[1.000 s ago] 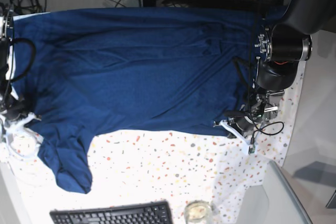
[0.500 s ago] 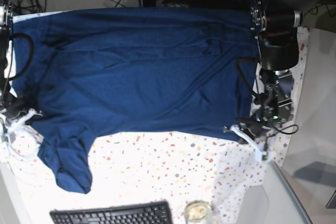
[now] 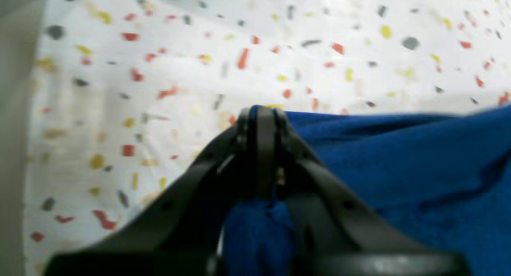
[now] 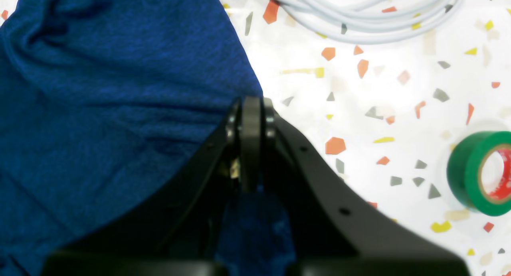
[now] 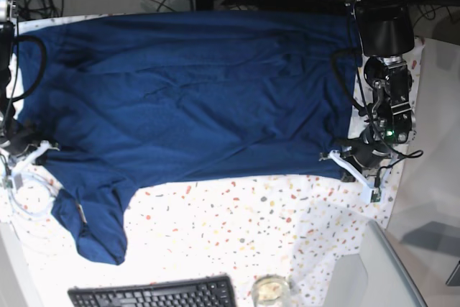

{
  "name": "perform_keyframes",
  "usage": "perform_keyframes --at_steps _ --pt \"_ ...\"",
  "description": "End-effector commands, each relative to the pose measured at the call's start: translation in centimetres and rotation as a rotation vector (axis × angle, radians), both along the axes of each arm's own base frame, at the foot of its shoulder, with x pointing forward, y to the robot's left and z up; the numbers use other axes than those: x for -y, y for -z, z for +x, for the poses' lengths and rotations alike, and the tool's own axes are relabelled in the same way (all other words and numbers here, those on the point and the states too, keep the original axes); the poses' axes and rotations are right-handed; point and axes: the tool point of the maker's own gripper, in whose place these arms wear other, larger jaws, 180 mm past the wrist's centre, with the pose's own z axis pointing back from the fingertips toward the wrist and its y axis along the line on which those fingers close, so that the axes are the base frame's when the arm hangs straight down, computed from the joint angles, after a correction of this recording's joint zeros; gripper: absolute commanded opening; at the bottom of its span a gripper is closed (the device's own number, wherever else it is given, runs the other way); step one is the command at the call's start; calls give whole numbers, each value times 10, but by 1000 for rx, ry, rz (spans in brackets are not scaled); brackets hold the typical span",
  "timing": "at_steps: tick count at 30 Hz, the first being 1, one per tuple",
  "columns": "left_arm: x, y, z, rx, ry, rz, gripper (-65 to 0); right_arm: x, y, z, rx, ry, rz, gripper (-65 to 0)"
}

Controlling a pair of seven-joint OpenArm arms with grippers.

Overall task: Layout the t-shirt on the table in an organized manner, then fold the t-shirt properly
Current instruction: 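Hold the hem corners with both grippers and lift the shirt edge, then fold the lifted edge over toward the collar with both grippers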

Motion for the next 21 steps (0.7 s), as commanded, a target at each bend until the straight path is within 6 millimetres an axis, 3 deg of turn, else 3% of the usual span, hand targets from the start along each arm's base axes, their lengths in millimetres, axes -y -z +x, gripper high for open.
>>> perform_keyframes --at_steps 1,7,11,15,21 --pt "-2 -20 14 66 -3 1 -650 13 -23 18 72 11 -18 -650" --pt "0 -37 20 113 5 11 -650 8 -30 18 94 -15 -29 -650" --pt "1 -35 13 111 10 17 -650 4 -37 20 114 -32 -38 -650" --pt "0 -22 -4 6 13 31 -650 15 -41 19 112 -29 -59 -650" --pt "-12 -31 -33 -12 -25 55 -650 21 -29 0 55 -34 -76 -650"
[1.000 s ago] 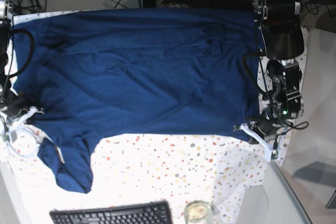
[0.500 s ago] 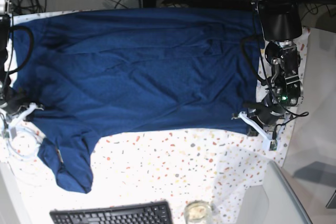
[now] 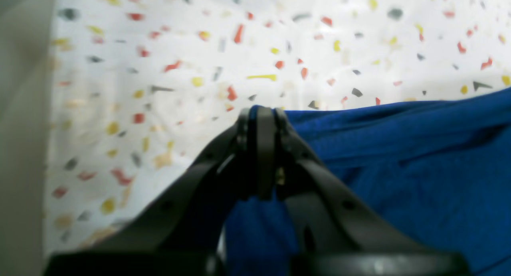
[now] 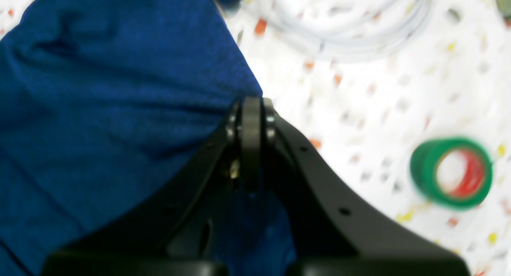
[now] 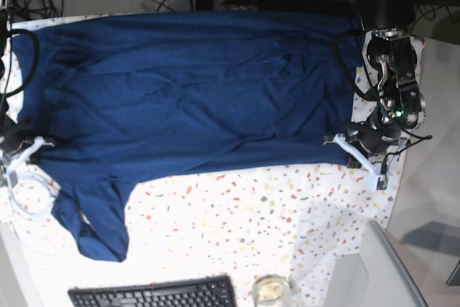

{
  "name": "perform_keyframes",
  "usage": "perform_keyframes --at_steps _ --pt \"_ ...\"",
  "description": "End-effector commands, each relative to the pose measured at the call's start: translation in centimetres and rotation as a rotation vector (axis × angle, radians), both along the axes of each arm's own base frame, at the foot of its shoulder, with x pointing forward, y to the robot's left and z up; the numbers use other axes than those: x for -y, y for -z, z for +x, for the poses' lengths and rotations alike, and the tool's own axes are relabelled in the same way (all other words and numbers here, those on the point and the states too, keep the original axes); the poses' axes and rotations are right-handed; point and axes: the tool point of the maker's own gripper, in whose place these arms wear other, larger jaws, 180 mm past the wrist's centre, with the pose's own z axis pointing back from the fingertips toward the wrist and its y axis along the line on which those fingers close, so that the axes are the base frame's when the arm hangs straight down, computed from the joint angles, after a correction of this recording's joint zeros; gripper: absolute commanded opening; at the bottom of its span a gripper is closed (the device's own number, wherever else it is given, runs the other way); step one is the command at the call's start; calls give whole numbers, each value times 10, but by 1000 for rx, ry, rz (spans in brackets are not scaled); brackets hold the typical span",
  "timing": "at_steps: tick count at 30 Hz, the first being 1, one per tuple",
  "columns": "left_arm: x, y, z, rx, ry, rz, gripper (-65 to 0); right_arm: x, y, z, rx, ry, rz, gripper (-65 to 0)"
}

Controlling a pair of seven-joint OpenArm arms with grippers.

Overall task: Layout the t-shirt on the table in an organized manner, then fold the t-shirt properly
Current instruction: 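Fold the lifted edge over toward the collar with both grippers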

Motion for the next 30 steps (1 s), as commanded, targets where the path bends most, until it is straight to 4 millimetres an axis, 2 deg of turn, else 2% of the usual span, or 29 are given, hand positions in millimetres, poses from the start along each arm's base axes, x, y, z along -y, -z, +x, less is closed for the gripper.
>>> perform_keyframes --at_steps 1,7,10,14,17,22,30 --pt "-9 -16 4 39 -18 16 -650 15 -17 9 42 6 -25 -650" --pt "-5 -5 -28 -27 -32 16 -650 14 -2 -12 -3 8 -20 -650" --pt "-2 2 -43 -48 -34 12 -650 19 -9 -20 30 31 -17 -650" --pt "-9 4 -59 -54 -80 4 -650 18 -23 -27 84 52 -12 -650" --pt "-10 8 -73 -70 -98 1 -650 16 -22 -37 47 46 -18 -650" --pt "-9 19 -92 -109 -104 -1 -650 12 -16 -48 25 35 -18 -650" --pt "-4 36 -109 -111 -113 -21 -650 12 -9 -57 3 33 -18 -650"
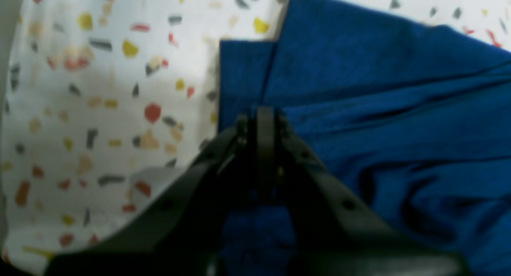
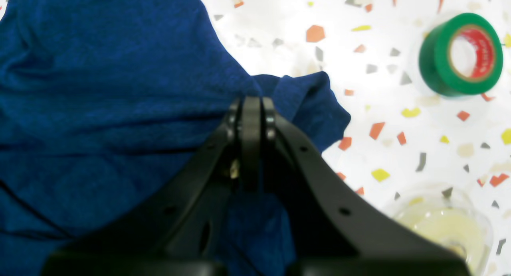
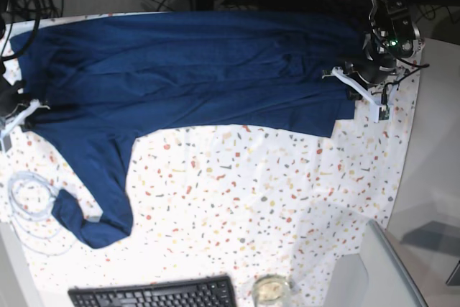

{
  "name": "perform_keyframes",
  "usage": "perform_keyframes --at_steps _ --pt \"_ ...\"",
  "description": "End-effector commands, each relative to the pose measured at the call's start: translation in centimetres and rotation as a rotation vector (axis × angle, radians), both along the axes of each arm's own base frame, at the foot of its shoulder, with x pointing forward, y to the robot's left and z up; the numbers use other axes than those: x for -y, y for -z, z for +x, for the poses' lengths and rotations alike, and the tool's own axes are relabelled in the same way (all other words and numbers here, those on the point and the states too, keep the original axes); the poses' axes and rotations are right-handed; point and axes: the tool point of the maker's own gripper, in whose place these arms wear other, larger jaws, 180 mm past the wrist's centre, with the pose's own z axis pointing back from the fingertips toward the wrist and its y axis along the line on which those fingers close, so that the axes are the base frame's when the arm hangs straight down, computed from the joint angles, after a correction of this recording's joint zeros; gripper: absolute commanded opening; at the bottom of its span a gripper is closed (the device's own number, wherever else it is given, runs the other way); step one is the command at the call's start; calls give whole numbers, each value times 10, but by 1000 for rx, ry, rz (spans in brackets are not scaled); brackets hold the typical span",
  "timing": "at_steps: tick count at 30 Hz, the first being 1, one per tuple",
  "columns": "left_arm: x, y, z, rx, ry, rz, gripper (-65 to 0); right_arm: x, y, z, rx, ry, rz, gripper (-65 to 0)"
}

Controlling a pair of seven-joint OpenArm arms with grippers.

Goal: Layout the t-shirt on the table in an organized manner, then fold the t-shirt properly

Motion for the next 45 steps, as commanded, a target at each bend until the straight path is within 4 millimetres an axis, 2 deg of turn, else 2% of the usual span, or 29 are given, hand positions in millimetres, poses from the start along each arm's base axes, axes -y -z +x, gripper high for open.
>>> perform_keyframes --at_steps 1,13,15,18,20,21,23,25,28,32,36,37,39,41,42,45 --pt "-5 -5 5 25 -6 10 -650 8 -15 11 47 -2 -18 -650" --pt "-1 2 -1 0 0 2 -650 -3 -9 10 44 -3 6 -650" --pt "-1 5 -9 -15 1 4 -650 -3 -9 10 44 -3 6 -650" --pt "-1 -4 -12 2 11 22 -441 -3 -9 10 44 -3 6 -650" --pt "1 -17 -14 32 23 35 -332 -3 -9 11 44 -3 6 -650" --pt "5 -25 -16 51 27 39 -288 -3 -9 11 44 -3 6 -650" --pt "13 -44 -15 100 39 48 -258 -3 -9 11 45 -1 6 -650" --pt "24 -61 -16 141 44 46 -262 -3 -10 12 46 -1 6 -650" --pt "40 -62 -16 148 73 22 -262 -3 -10 12 46 -1 6 -650" --pt "38 -60 -9 156 58 15 -262 -3 -10 12 48 -1 6 -650" --pt "21 -63 8 184 11 24 -273 -2 -9 11 45 -1 6 -650" --pt "17 -58 12 180 -6 16 -303 -2 -9 11 45 -1 6 -650" --pt "14 -47 21 163 -22 -1 -420 -2 -9 11 45 -1 6 -650" --pt "14 -40 25 147 -17 -8 -594 -2 -9 11 45 -1 6 -650" --pt "14 -38 26 145 -18 -14 -650 -2 -9 11 45 -1 6 -650" --pt "11 -37 22 138 -33 -15 -650 -1 -10 11 45 3 6 -650"
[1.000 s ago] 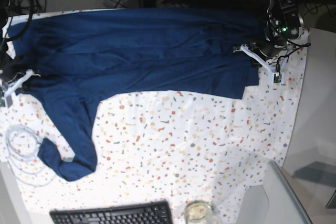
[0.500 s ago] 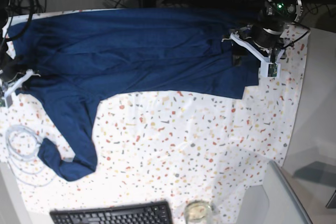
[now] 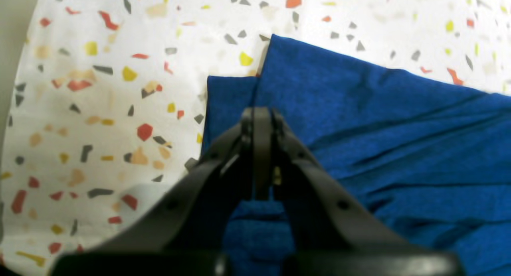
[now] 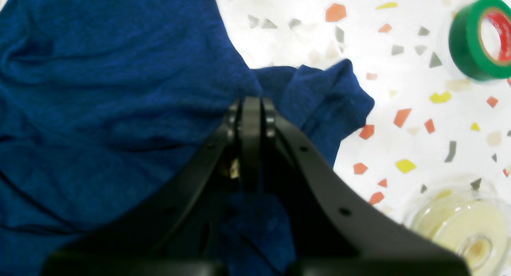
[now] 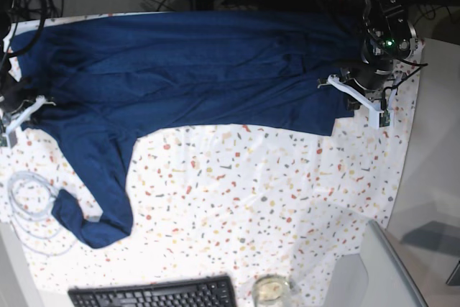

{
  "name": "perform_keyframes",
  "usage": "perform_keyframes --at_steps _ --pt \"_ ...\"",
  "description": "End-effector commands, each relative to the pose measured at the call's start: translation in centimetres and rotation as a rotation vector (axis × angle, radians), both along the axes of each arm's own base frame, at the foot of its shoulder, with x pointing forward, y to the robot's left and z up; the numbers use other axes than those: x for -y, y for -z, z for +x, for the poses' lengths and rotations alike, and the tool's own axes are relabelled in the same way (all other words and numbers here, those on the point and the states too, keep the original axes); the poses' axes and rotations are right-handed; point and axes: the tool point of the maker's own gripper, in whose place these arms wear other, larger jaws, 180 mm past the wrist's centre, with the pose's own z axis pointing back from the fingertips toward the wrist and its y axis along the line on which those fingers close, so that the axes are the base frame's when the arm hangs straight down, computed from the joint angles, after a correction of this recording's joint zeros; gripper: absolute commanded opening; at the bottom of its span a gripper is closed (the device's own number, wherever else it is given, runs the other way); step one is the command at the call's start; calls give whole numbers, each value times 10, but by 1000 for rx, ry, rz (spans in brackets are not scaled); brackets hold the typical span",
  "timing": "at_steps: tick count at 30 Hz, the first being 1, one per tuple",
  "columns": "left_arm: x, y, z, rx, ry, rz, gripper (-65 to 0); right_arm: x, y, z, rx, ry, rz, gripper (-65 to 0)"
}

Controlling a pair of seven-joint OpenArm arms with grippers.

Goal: Layout the t-shirt on the table in an organized manner, then fold the t-shirt properly

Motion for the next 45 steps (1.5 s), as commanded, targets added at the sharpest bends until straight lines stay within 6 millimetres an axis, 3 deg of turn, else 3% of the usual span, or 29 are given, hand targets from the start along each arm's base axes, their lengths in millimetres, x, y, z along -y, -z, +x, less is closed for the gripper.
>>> perform_keyframes --at_steps 1,5,9,10,14,17,24,34,39,45 --pt "-5 -9 5 34 -7 15 -650 10 -15 12 53 4 -17 -650" --pt "-10 1 -20 -16 -5 28 -650 11 -16 12 54 5 -18 -650" --pt "-31 5 -41 -52 -45 56 -650 11 -16 12 54 5 -18 -650" --pt "-37 5 -44 -56 -61 61 -609 11 -15 12 53 6 -18 -650" --pt "-49 6 -56 -57 -110 39 -331 10 -15 12 51 2 -18 -650" --pt "-47 4 -53 -29 -111 -25 -253 9 -14 12 49 1 -17 -650" --pt "-45 21 -48 -34 -145 -134 -255 9 -14 12 49 1 -16 -650" --pt "-42 29 -44 -41 -157 -163 -257 9 -15 13 52 1 -16 -650" --pt "-19 33 -38 -57 -89 -177 -260 9 -15 14 53 1 -16 -650" --pt "-15 34 -37 -55 -87 -187 -441 9 -14 12 50 1 -16 -650"
